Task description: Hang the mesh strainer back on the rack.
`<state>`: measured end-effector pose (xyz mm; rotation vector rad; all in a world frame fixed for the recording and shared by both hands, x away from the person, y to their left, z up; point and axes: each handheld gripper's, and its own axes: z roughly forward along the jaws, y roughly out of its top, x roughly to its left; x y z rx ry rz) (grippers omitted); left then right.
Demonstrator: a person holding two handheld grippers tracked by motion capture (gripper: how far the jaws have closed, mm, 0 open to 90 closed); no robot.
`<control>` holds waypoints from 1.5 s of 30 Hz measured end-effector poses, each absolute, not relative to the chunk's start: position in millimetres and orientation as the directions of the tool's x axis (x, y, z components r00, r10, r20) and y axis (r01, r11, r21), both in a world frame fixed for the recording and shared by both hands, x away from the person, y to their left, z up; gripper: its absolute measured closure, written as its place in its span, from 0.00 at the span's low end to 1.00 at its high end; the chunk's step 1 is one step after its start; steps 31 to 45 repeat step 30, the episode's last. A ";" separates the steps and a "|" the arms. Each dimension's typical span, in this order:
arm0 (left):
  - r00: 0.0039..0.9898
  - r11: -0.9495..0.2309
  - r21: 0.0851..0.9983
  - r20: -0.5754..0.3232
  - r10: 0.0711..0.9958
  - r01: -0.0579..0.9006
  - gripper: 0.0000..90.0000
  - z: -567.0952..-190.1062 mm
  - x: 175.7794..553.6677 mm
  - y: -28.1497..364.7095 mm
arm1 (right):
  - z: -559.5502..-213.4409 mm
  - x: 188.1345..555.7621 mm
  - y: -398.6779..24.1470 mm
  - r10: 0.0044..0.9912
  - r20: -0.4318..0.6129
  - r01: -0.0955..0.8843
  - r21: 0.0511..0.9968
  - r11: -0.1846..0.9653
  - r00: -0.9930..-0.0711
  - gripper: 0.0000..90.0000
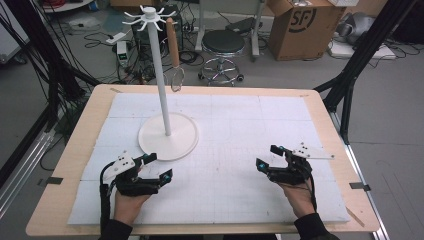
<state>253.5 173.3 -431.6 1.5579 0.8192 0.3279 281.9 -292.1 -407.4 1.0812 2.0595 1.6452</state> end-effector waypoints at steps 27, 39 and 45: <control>0.711 0.018 0.952 -0.241 0.661 0.306 0.13 -431.9 255.6 166.8 | -421.2 274.3 -306.0 0.719 0.249 0.393 0.919 0.037 -0.648 0.16; 0.711 0.014 0.952 -0.238 0.662 0.306 0.13 -432.1 255.9 166.9 | -419.6 274.0 -305.7 0.719 0.250 0.394 0.918 0.036 -0.648 0.16; 0.711 0.014 0.952 -0.238 0.662 0.306 0.13 -432.1 255.9 166.9 | -419.6 274.0 -305.7 0.719 0.250 0.394 0.918 0.036 -0.648 0.16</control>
